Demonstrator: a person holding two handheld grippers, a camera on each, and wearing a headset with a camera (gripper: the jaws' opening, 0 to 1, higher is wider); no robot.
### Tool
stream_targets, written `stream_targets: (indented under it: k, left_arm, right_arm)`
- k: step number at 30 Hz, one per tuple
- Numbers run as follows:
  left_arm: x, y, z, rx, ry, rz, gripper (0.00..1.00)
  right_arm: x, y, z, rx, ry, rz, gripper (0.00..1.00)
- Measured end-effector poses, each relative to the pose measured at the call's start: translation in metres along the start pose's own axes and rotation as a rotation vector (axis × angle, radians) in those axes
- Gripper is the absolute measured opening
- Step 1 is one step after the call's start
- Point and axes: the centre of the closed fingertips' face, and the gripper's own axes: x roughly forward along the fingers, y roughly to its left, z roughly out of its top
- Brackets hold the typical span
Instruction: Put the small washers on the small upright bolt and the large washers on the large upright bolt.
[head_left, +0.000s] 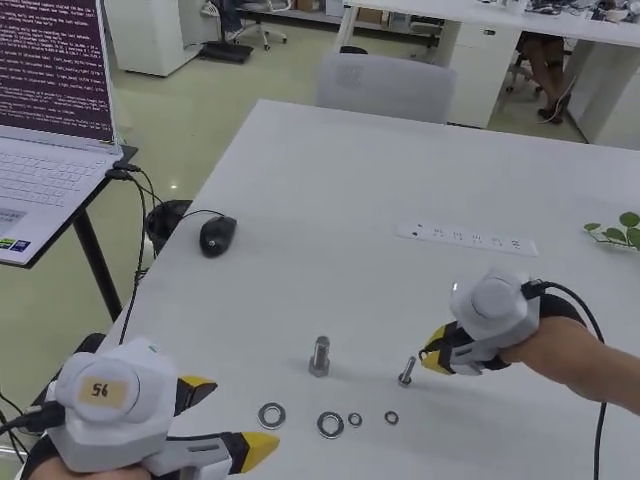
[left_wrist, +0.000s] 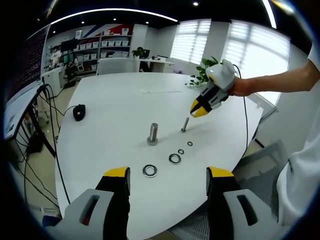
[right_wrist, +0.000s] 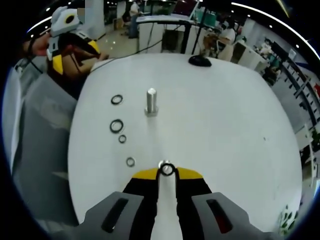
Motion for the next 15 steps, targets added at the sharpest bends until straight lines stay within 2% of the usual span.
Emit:
stream_targets:
  k: [8, 15]
  left_arm:
    - [0.0005, 0.0005, -0.0001, -0.002, 0.0, -0.001, 0.61]
    - [0.0005, 0.0018, -0.0006, -0.005, -0.001, 0.001, 0.61]
  right_arm:
    - [0.0093, -0.0011, -0.0007, -0.01, 0.036, 0.013, 0.13]
    - [0.0106, 0.0002, -0.0016, -0.019, 0.051, 0.022, 0.13]
